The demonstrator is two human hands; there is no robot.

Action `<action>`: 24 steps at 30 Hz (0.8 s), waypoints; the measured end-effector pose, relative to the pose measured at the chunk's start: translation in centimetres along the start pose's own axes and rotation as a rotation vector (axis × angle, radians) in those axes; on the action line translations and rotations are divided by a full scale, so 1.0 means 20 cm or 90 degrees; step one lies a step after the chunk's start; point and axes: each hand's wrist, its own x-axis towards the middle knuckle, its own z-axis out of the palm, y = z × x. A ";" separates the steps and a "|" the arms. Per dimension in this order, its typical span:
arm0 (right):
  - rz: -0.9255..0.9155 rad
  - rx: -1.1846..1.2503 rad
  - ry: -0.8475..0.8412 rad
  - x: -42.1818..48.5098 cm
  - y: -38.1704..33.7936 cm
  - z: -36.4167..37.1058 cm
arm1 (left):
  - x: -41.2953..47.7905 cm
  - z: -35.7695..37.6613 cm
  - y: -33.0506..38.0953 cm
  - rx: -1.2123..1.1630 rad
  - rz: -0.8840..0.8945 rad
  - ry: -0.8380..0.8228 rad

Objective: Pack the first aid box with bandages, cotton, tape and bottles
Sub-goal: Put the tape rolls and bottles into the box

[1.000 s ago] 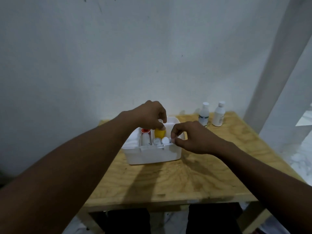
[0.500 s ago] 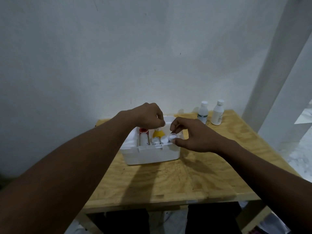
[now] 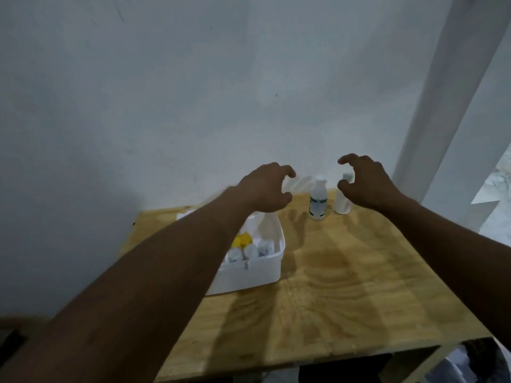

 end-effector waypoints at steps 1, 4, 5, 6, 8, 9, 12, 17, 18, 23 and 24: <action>0.011 -0.037 -0.026 0.04 0.04 0.00 | 0.05 0.03 0.03 0.014 0.014 -0.012; -0.004 -0.104 -0.104 0.11 0.14 0.01 | 0.17 0.12 0.13 0.033 0.039 -0.033; -0.010 -0.106 -0.122 0.12 0.15 0.02 | 0.21 0.15 0.15 0.038 0.046 -0.041; -0.016 -0.100 -0.129 0.12 0.16 0.02 | 0.24 0.17 0.18 0.043 0.051 -0.049; -0.034 -0.076 -0.098 0.12 0.17 0.04 | 0.28 0.20 0.21 0.045 0.055 -0.056; -0.047 -0.069 -0.075 0.12 0.18 0.05 | 0.30 0.21 0.23 0.045 0.054 -0.048; -0.074 -0.073 -0.037 0.09 0.17 0.04 | 0.33 0.22 0.25 0.052 0.047 0.005; -0.108 -0.057 -0.007 0.04 0.14 0.02 | 0.30 0.18 0.20 0.019 0.055 0.036; -0.111 -0.046 -0.005 0.03 0.12 0.01 | 0.28 0.16 0.19 0.008 0.058 0.045; -0.153 0.000 0.036 0.01 -0.05 -0.10 | 0.17 -0.05 0.12 -0.033 0.058 0.107; -0.163 0.010 0.051 0.00 -0.09 -0.12 | 0.14 -0.11 0.11 -0.035 0.053 0.119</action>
